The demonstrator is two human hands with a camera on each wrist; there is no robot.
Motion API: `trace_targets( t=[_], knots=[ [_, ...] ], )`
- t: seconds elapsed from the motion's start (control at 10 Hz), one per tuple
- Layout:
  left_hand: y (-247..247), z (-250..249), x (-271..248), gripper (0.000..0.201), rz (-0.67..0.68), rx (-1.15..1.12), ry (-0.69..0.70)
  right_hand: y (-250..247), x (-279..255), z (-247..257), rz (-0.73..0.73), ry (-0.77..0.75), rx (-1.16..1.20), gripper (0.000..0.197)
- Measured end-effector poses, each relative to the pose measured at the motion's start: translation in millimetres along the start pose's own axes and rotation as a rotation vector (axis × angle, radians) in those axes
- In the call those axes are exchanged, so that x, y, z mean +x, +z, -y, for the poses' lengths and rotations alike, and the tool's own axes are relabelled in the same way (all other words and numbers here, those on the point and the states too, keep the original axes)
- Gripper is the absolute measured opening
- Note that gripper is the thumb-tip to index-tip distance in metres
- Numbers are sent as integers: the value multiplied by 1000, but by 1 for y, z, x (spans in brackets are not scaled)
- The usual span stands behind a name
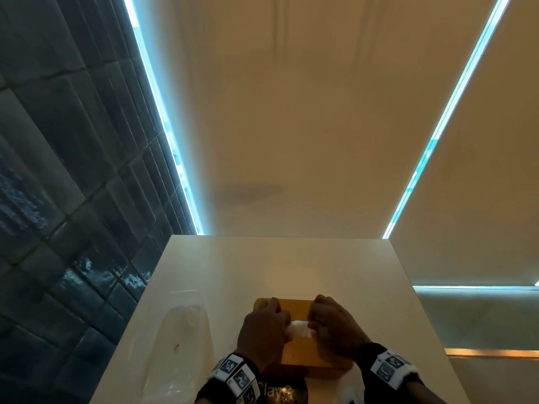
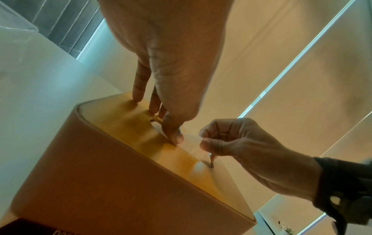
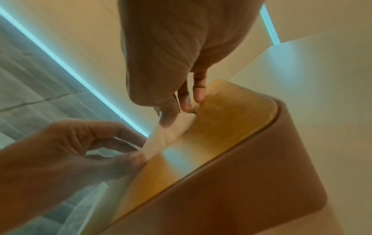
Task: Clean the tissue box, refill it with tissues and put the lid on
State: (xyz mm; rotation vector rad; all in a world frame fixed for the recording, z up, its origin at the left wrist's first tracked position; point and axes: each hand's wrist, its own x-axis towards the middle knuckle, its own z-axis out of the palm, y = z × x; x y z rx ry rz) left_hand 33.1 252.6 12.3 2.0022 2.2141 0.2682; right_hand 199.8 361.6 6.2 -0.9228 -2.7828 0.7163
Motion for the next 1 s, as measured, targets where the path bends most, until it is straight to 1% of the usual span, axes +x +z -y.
trace_targets(
  t=[0.1, 0.2, 0.3, 0.4, 0.5, 0.6, 0.7, 0.8, 0.9, 1.0],
  knots=[
    [1, -5, 1, 23, 6, 36, -23, 4, 0, -2, -50, 63, 70, 4],
    [2, -7, 3, 19, 21, 50, -47, 2, -2, -3, -68, 82, 107, 9],
    [1, -6, 4, 22, 30, 28, -61, 0, -7, -4, -65, 70, 70, 18],
    [0, -6, 4, 19, 14, -3, -84, 0, -9, -4, -17, 85, -17, 21],
    [-1, -7, 5, 16, 5, -37, -109, 2, -7, -5, -39, 114, -14, 10],
    [-3, -7, 5, 23, 32, -45, -129, 3, -6, -5, -33, 135, 0, 12],
    [-5, -8, 5, 25, 45, -53, -146, 4, -7, -4, -50, 163, 23, 12],
    [-5, -7, 3, 28, 27, -68, -155, 10, -7, -7, -67, 181, 39, 10],
    [-8, -3, 3, 37, 9, -127, -170, 6, -6, -2, -91, 177, 63, 4],
    [-7, 8, -7, 44, -5, -216, -241, 2, -16, -5, -197, 207, 150, 17]
  ],
)
